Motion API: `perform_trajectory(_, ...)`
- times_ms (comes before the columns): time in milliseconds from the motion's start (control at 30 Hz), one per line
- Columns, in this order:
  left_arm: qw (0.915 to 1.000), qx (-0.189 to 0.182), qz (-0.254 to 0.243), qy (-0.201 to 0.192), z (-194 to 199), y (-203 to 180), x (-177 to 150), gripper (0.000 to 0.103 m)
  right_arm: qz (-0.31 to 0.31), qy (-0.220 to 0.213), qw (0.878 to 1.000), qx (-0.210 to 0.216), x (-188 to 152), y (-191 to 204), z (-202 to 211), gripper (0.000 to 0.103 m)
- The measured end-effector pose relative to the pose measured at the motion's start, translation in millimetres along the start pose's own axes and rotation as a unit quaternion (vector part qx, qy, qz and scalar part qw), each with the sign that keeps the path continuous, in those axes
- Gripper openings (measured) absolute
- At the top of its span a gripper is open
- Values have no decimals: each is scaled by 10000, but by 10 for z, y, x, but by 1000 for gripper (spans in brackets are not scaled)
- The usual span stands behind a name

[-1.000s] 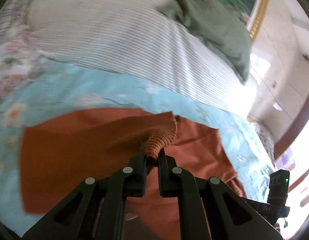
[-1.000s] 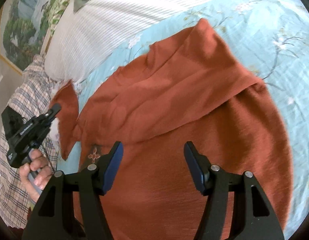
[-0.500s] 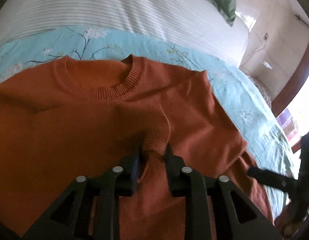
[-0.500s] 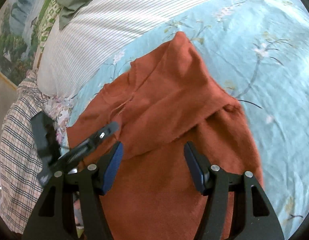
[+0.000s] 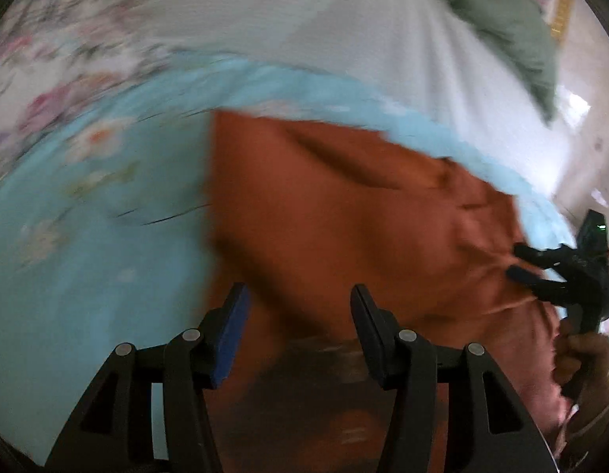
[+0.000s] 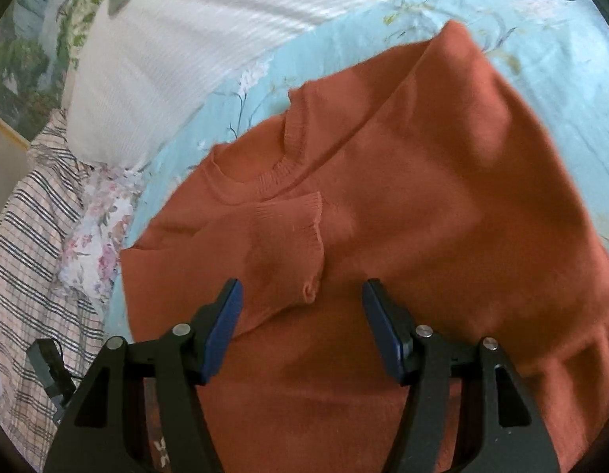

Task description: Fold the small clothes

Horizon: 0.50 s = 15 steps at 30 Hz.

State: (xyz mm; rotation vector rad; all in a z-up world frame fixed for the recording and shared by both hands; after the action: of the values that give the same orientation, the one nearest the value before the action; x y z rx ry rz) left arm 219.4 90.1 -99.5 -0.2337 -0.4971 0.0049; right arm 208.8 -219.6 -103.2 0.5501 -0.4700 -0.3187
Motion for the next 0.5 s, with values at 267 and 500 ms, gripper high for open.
perform_trajectory(267,9984,396,-36,391,-353,297,84,49,340,-77,9993,148,141,322,-86,11)
perform_trajectory(500,9981,441,-272,321,-495,195,320,45,3,-1660,9859,201,250,118,1089,10)
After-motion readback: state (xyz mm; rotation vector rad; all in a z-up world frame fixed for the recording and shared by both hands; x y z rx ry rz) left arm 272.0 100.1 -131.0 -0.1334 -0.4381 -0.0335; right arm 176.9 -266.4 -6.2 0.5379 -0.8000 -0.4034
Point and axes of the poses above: each gripper's, at about its wrist camera, not at the fingertips, and z roughly against the way its jaws point, y to its left, x to its top, the point moved 4 cm from there along -z, roughly the way its jaws point, and after that the axes turned 11 degrees about y, right-handed, at the moved point
